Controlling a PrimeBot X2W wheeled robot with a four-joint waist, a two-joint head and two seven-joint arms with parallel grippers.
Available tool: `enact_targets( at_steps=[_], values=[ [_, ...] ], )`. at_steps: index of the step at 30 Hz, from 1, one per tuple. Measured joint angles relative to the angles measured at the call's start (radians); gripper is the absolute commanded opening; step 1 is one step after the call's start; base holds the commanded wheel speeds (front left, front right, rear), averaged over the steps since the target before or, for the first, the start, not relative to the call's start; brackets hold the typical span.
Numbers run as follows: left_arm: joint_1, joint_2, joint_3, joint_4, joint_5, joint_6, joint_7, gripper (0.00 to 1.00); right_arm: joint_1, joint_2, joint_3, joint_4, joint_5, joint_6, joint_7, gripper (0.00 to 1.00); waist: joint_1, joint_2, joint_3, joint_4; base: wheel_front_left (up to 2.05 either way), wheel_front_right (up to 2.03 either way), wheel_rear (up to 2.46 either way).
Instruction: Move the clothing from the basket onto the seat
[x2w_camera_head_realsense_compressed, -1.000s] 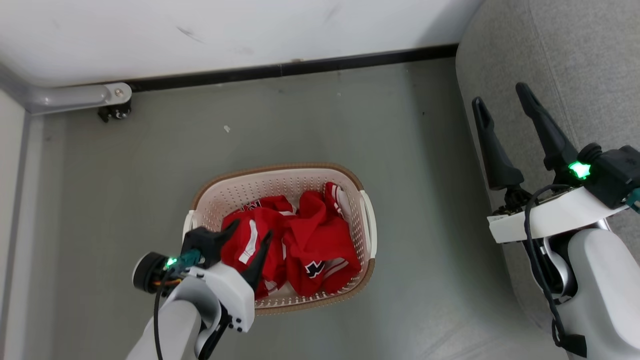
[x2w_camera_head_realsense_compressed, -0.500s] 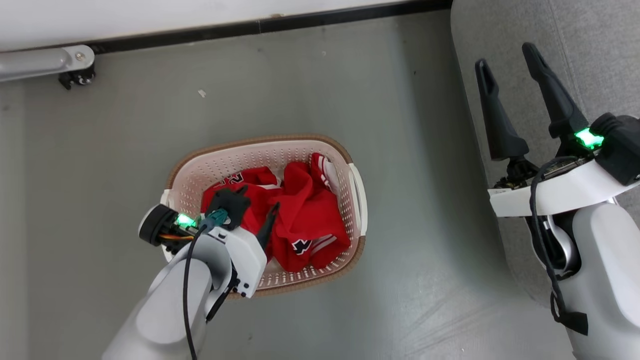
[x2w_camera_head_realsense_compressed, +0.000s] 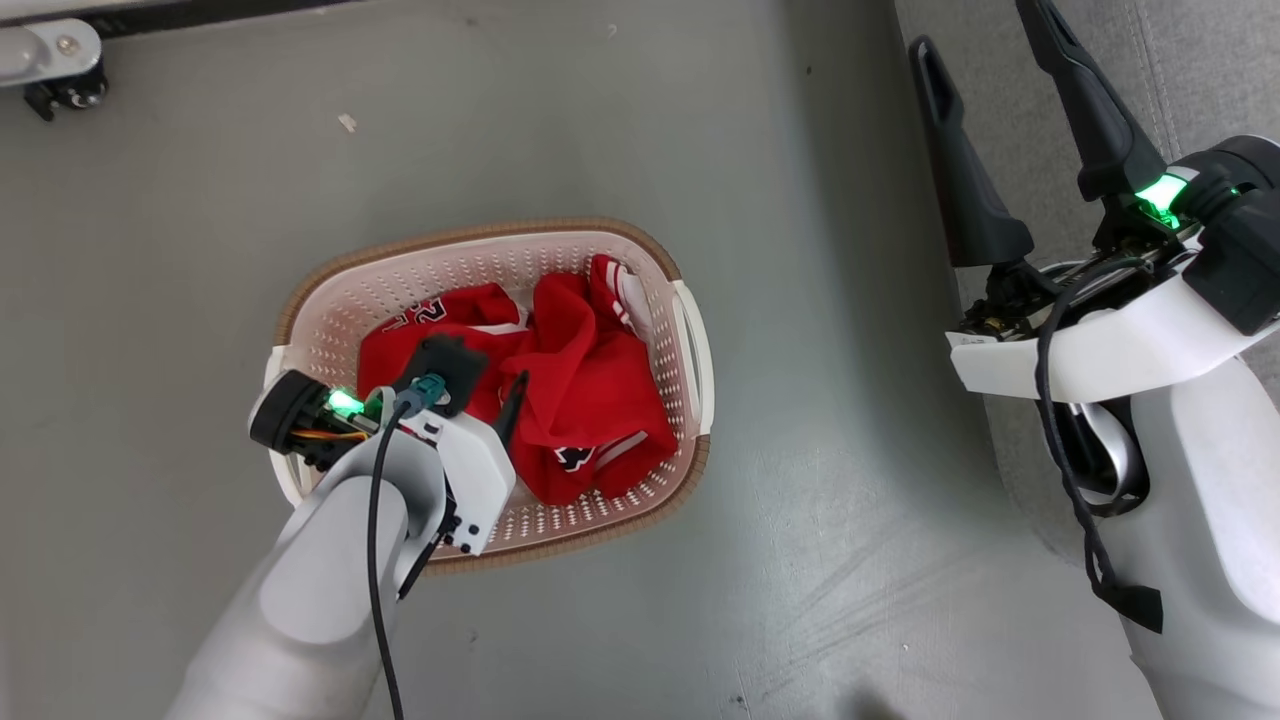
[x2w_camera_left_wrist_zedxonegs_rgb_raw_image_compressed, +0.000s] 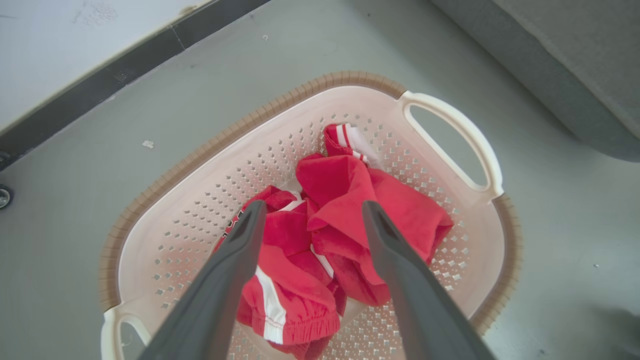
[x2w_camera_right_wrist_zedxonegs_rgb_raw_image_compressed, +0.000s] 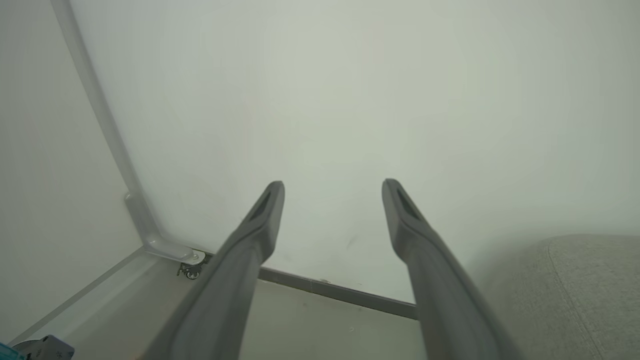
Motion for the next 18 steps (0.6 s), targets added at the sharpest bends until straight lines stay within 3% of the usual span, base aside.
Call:
enact_targets(
  at_steps=[18],
  values=[
    [-0.073, 0.002, 0.008, 0.087, 0.011, 0.047, 0.054, 1.00, -0.077, 0.007, 0.043, -0.033, 0.000, 0.000, -0.001, 1.00, 0.0000, 0.0000, 0.096, -0.035, 0.00, 0.00, 0.00]
  ],
)
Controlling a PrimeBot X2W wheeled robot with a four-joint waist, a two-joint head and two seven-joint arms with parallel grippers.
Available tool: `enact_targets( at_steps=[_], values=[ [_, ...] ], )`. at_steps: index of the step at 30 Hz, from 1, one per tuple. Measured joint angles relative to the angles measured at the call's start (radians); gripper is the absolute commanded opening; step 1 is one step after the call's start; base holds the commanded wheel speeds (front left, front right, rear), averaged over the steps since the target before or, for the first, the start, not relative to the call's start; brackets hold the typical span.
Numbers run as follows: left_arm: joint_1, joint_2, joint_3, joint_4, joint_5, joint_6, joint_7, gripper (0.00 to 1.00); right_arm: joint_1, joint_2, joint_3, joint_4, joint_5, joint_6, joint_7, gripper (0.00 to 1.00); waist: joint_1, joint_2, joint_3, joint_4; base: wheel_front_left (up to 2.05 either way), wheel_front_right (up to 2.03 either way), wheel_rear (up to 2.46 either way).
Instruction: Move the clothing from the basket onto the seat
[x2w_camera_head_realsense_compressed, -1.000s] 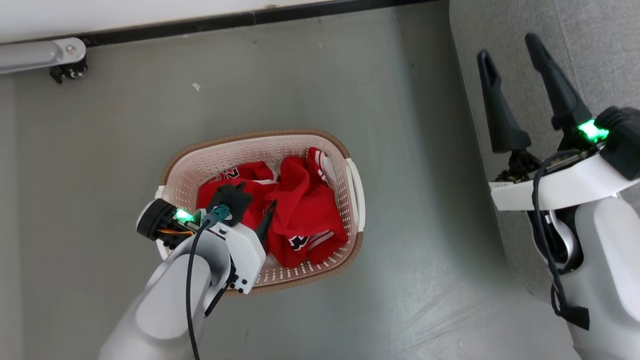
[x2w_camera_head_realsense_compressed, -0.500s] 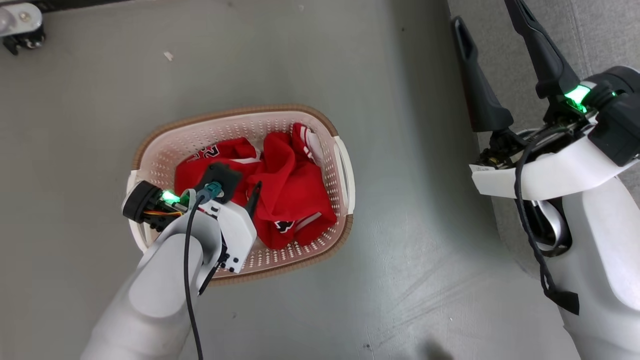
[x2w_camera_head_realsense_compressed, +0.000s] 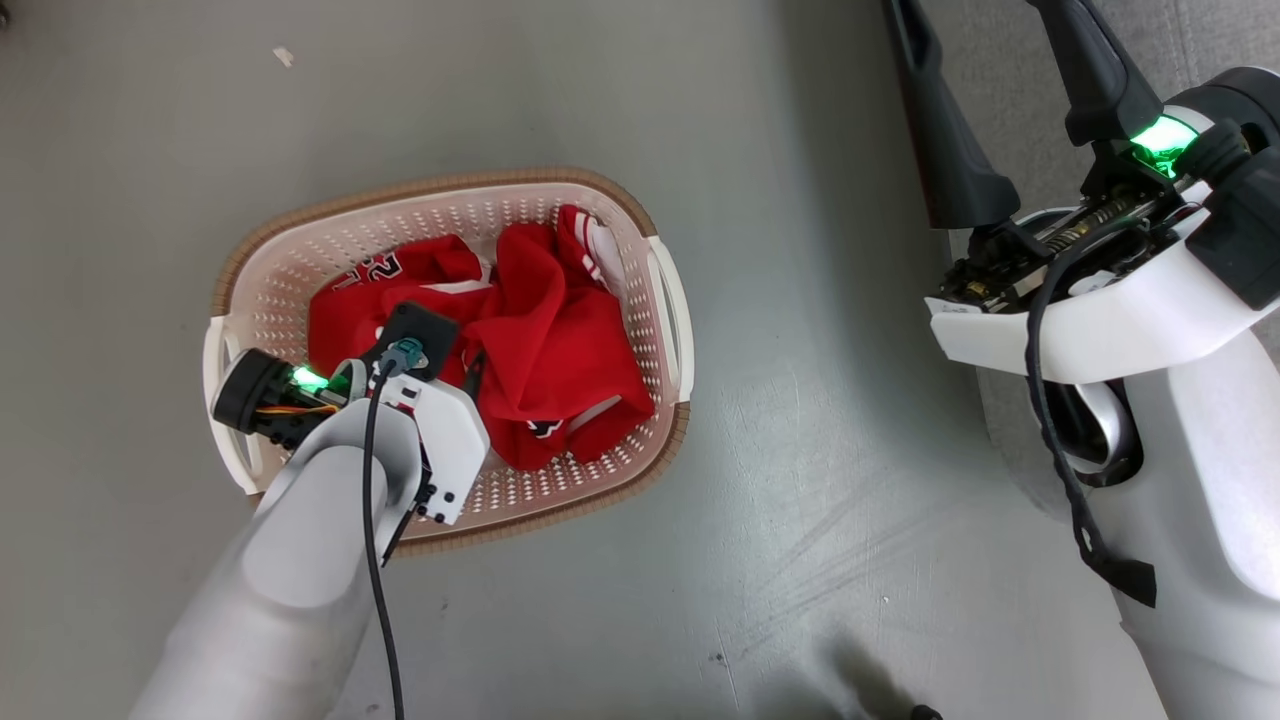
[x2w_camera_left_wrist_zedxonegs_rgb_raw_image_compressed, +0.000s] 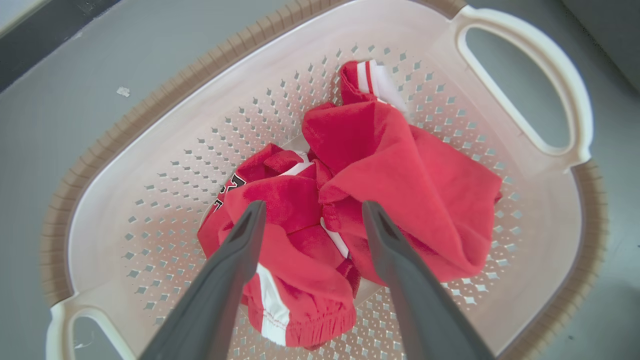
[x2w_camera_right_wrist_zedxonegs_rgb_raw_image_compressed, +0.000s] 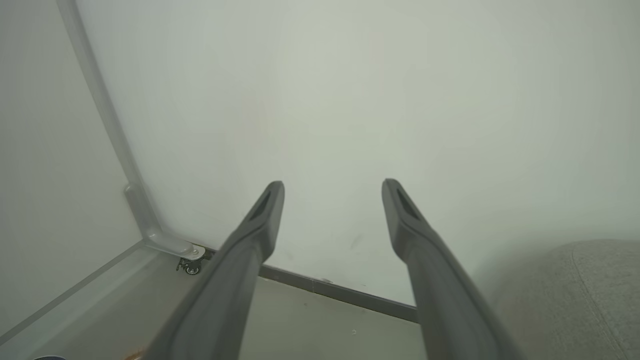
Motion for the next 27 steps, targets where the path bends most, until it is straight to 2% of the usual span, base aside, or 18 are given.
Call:
enact_targets(
  at_steps=[12, 27],
  values=[
    [-0.052, 0.020, 0.011, 0.049, 0.018, 0.033, 0.030, 1.00, -0.006, 0.008, 0.010, -0.010, 0.000, 0.000, 0.000, 1.00, 0.0000, 0.0000, 0.055, -0.020, 0.00, 0.00, 0.00],
    [-0.110, 0.060, -0.019, 0.100, 0.100, 0.111, 0.088, 1.00, -0.045, 0.017, 0.012, -0.011, 0.004, 0.000, 0.000, 1.00, 0.0000, 0.0000, 0.105, -0.037, 0.00, 0.00, 0.00]
  ],
)
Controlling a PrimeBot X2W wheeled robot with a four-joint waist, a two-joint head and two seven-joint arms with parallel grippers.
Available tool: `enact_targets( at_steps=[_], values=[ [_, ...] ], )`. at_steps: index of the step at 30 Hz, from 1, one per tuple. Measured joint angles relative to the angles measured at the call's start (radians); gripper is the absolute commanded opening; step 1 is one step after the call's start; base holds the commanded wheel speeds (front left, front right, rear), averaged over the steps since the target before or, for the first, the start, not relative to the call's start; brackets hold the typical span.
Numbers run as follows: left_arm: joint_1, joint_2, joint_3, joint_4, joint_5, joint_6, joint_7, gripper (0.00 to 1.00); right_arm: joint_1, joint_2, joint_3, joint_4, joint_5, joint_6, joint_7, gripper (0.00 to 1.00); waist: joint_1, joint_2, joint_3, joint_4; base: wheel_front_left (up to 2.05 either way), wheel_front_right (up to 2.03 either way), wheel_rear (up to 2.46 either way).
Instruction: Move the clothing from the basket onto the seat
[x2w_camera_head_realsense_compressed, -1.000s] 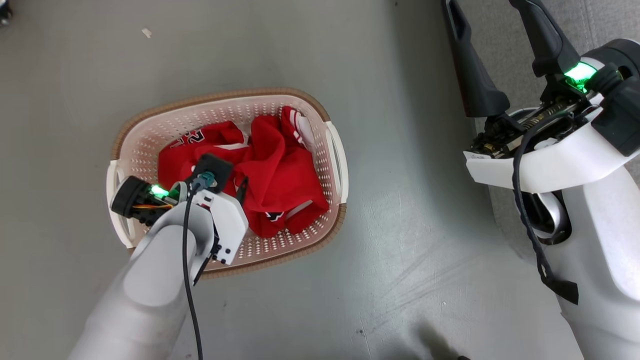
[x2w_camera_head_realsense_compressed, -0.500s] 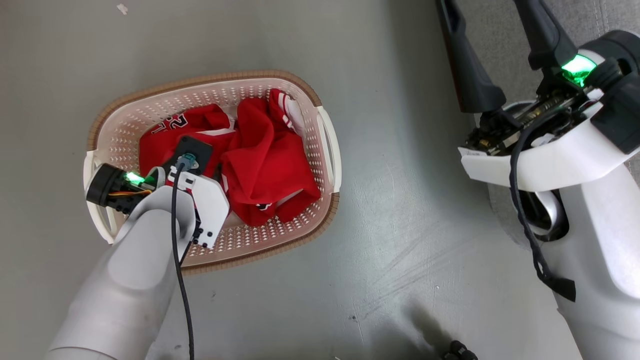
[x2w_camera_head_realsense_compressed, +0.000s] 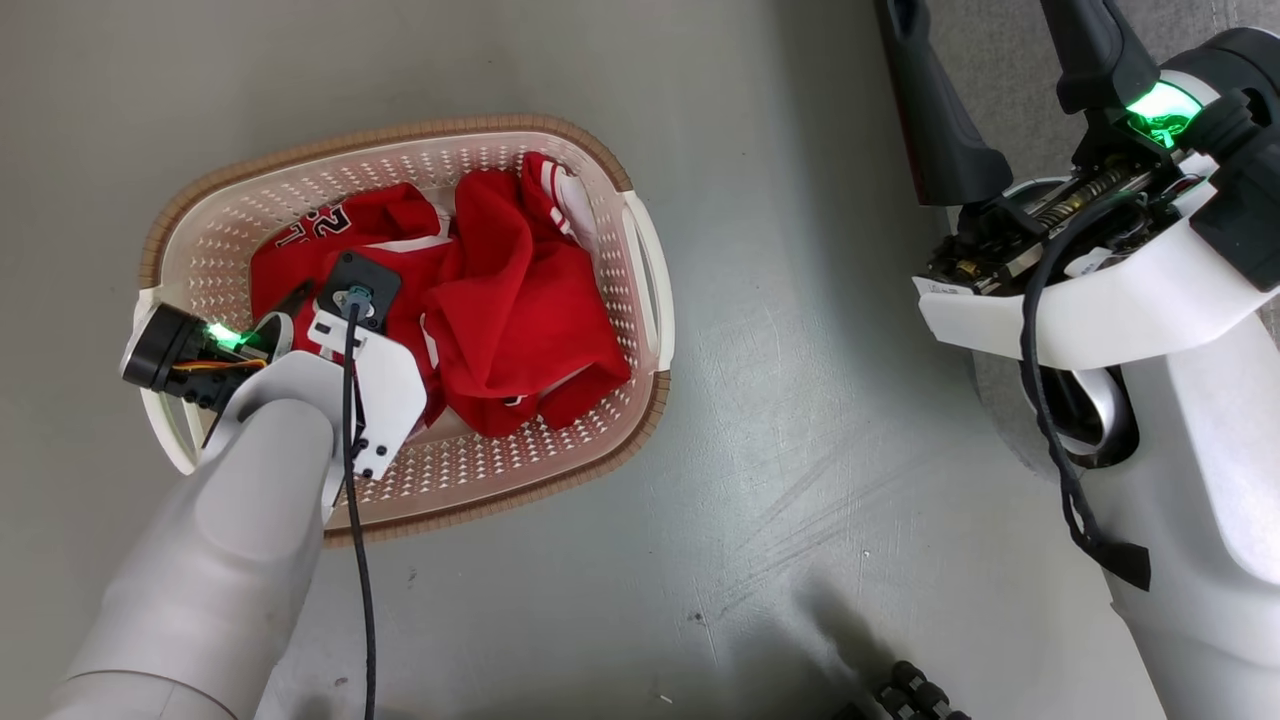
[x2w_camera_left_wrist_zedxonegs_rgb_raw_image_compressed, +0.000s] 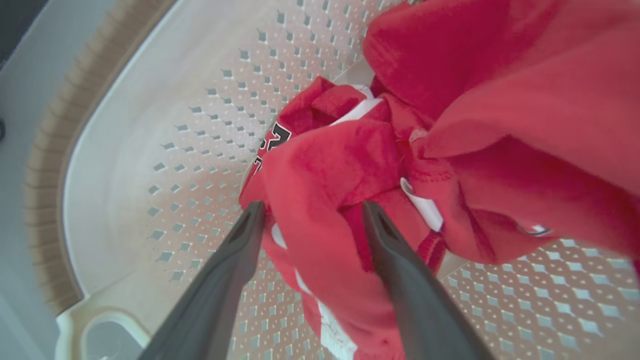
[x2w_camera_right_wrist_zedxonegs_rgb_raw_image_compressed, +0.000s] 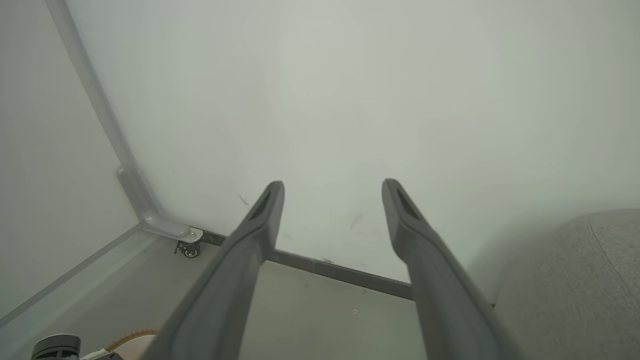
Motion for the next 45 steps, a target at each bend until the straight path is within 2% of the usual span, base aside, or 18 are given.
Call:
enact_targets(
  at_steps=[2, 3, 5, 13, 29, 45],
  values=[
    [0.000, -0.001, 0.000, 0.012, 0.000, 0.000, 0.014, 1.00, 0.000, 0.001, 0.001, 0.000, 0.003, 0.000, 0.000, 1.00, 0.0000, 0.0000, 0.005, -0.002, 0.00, 0.00, 0.00],
    [0.000, -0.003, 0.000, 0.017, 0.000, 0.000, 0.021, 0.74, -0.001, 0.002, 0.001, 0.000, 0.006, 0.000, 0.000, 1.00, 0.0000, -0.0001, 0.009, -0.003, 0.00, 0.00, 0.00],
    [0.000, -0.006, -0.003, 0.019, -0.001, -0.001, 0.025, 0.00, -0.004, 0.002, 0.000, 0.000, 0.010, 0.000, 0.000, 1.00, 0.0000, 0.0000, 0.012, -0.005, 0.00, 0.00, 0.00],
    [-0.002, -0.027, -0.003, 0.021, -0.013, -0.006, 0.033, 0.00, -0.018, 0.004, -0.004, 0.008, 0.010, 0.000, 0.000, 1.00, -0.0001, 0.0000, 0.018, -0.005, 0.00, 0.00, 0.00],
    [-0.005, -0.058, 0.077, -0.014, -0.151, -0.046, -0.015, 0.00, -0.018, 0.004, -0.012, 0.025, 0.010, 0.000, 0.000, 1.00, -0.0001, 0.0000, -0.001, 0.005, 0.00, 0.00, 0.00],
    [0.043, -0.065, 0.132, -0.068, -0.254, -0.072, -0.125, 0.00, -0.036, -0.011, -0.011, 0.039, 0.010, 0.000, 0.000, 1.00, -0.0001, 0.0000, -0.041, 0.028, 0.00, 0.00, 0.00]
  ],
)
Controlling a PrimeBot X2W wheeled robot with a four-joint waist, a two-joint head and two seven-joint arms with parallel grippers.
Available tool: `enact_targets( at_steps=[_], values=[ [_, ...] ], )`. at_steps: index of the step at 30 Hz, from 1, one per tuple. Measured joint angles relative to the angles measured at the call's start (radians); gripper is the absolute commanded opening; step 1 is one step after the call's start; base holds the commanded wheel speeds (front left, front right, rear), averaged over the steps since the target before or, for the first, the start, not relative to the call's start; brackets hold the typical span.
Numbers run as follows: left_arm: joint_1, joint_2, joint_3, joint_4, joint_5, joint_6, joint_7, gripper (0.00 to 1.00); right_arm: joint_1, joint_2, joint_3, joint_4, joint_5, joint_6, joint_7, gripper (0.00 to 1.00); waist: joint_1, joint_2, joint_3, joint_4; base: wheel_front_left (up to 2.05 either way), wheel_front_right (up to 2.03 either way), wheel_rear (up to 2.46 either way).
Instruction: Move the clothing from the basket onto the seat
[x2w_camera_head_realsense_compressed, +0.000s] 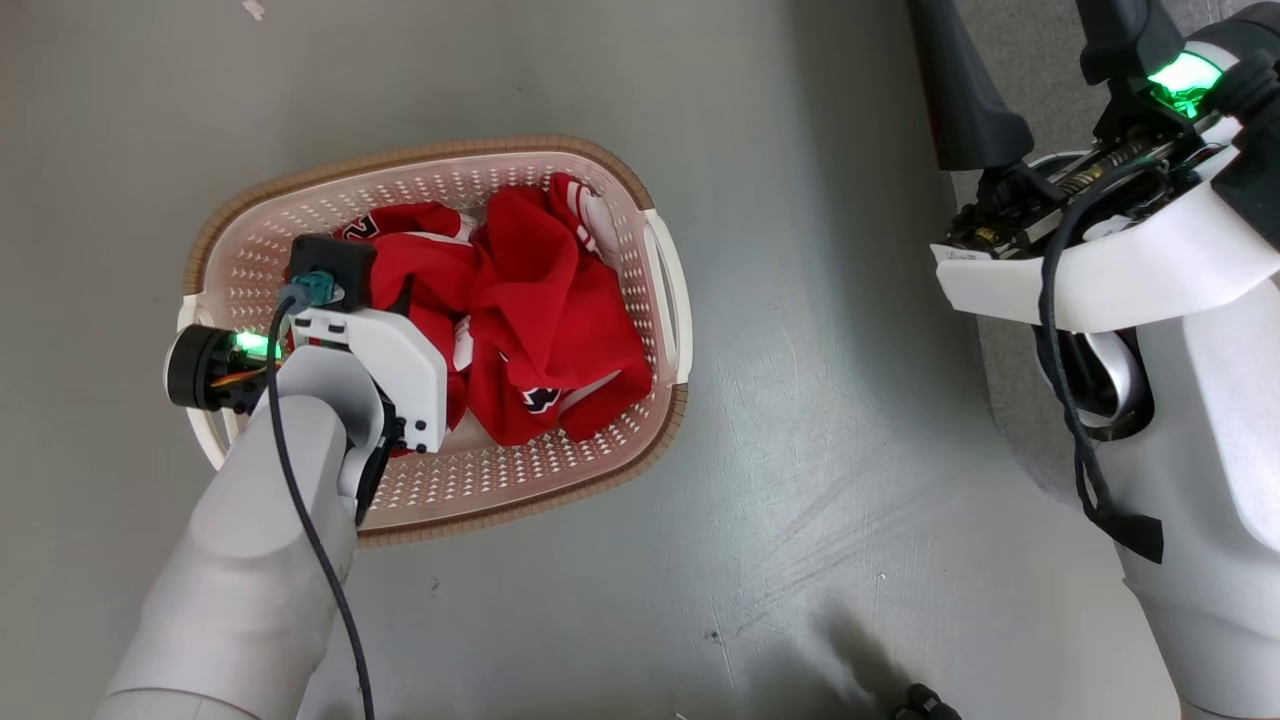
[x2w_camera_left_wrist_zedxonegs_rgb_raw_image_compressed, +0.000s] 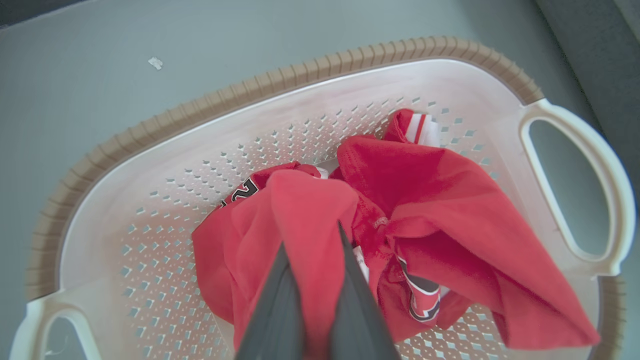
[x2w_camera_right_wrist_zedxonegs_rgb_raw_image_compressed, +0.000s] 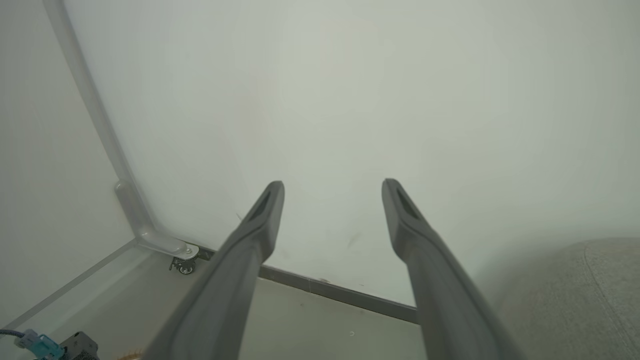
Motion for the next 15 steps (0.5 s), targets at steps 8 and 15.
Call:
enact_targets(
  at_steps=[8, 15],
  values=[
    [0.032, -0.003, 0.027, -0.044, -0.053, -0.030, -0.081, 0.00, 0.002, -0.021, 0.005, 0.024, 0.000, 0.000, 0.000, 1.00, 0.0000, 0.0000, -0.032, 0.017, 0.00, 0.00, 0.00],
    [0.057, -0.003, 0.037, -0.072, -0.071, -0.044, -0.140, 0.00, 0.013, -0.030, 0.008, 0.049, -0.001, 0.000, 0.000, 1.00, 0.0000, 0.0000, -0.063, 0.032, 0.00, 0.00, 0.00]
  ],
)
